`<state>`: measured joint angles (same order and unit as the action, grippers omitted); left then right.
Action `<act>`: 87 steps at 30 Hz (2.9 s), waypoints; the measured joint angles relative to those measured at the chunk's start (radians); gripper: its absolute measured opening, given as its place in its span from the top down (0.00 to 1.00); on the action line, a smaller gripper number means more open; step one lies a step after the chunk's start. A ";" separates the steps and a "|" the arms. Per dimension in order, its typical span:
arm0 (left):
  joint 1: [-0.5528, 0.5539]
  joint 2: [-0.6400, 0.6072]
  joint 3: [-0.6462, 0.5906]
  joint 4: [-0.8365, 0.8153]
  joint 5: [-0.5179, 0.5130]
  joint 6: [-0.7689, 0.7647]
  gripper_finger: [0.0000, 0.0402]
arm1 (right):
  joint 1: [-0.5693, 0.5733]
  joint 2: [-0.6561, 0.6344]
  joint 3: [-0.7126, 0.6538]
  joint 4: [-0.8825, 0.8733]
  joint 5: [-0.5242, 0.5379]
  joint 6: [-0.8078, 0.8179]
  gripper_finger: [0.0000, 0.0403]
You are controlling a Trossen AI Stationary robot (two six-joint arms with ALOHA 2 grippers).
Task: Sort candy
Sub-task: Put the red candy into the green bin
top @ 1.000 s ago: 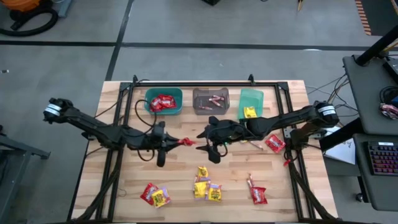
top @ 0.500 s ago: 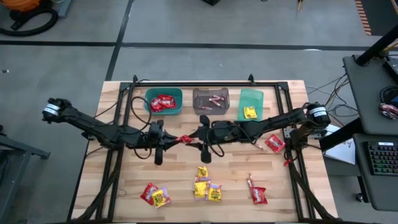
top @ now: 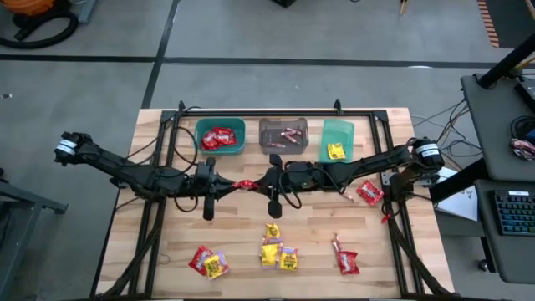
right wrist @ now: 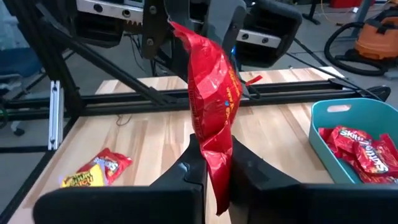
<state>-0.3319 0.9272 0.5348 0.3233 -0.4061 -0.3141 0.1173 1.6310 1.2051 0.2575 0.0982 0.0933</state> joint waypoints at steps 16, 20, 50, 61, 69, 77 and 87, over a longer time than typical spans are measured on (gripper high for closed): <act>-0.002 -0.198 -0.078 -0.224 0.104 0.051 0.98 | -0.014 0.001 -0.199 0.068 -0.044 0.316 0.95; -0.001 -0.183 -0.187 -0.058 0.109 -0.007 0.91 | -0.018 0.007 -0.250 0.108 -0.046 0.338 0.95; 0.075 0.512 -0.196 0.888 0.022 0.205 0.49 | -0.022 0.007 -0.323 0.454 -0.040 0.246 0.95; 0.107 0.567 -0.124 0.887 0.059 0.261 0.66 | -0.019 0.007 -0.325 0.462 -0.045 0.239 0.94; 0.110 0.511 -0.129 0.839 0.056 0.258 0.96 | -0.023 0.000 -0.325 0.451 -0.045 0.293 0.75; 0.174 0.300 -0.101 0.373 -0.090 0.258 0.90 | -0.041 -0.090 -0.325 0.309 0.010 0.353 0.53; 0.712 0.138 0.094 -0.593 -0.049 0.170 0.91 | -0.039 -0.128 -0.325 0.175 0.106 0.361 0.48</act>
<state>0.3798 1.0651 0.6288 -0.2702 -0.4550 -0.1442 0.0780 1.5030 0.8803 0.4323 0.2039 0.4538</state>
